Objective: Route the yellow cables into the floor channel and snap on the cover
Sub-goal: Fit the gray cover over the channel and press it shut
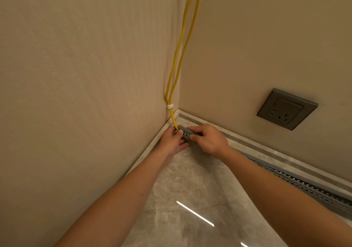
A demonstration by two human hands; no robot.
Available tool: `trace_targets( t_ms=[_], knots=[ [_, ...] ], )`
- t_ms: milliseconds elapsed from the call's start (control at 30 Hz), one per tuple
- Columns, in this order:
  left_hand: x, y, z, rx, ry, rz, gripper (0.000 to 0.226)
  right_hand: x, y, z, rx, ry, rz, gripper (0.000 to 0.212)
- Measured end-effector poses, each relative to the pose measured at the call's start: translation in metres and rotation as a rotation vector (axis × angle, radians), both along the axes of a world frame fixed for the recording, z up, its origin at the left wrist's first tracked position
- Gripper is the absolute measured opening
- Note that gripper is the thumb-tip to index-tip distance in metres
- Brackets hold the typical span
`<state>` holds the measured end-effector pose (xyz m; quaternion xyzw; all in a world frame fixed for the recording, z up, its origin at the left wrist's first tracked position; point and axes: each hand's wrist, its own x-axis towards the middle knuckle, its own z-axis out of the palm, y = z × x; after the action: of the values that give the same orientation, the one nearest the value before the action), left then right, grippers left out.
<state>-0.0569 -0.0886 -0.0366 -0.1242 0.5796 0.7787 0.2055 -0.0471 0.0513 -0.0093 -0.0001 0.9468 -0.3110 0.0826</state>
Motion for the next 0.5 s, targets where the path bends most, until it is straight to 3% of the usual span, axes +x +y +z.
trace_targets(
  t_ms=[233,500],
  knots=[
    [0.0015,0.0009,-0.0040,0.038,0.018,0.060,0.027,0.0003,-0.0067,0.0043,-0.060,-0.035,-0.096,0.031],
    [0.0033,-0.0006,-0.0056,0.119,0.031,0.186,0.024,0.0036,-0.0039,0.0067,0.036,0.101,-0.019,0.028]
  ],
)
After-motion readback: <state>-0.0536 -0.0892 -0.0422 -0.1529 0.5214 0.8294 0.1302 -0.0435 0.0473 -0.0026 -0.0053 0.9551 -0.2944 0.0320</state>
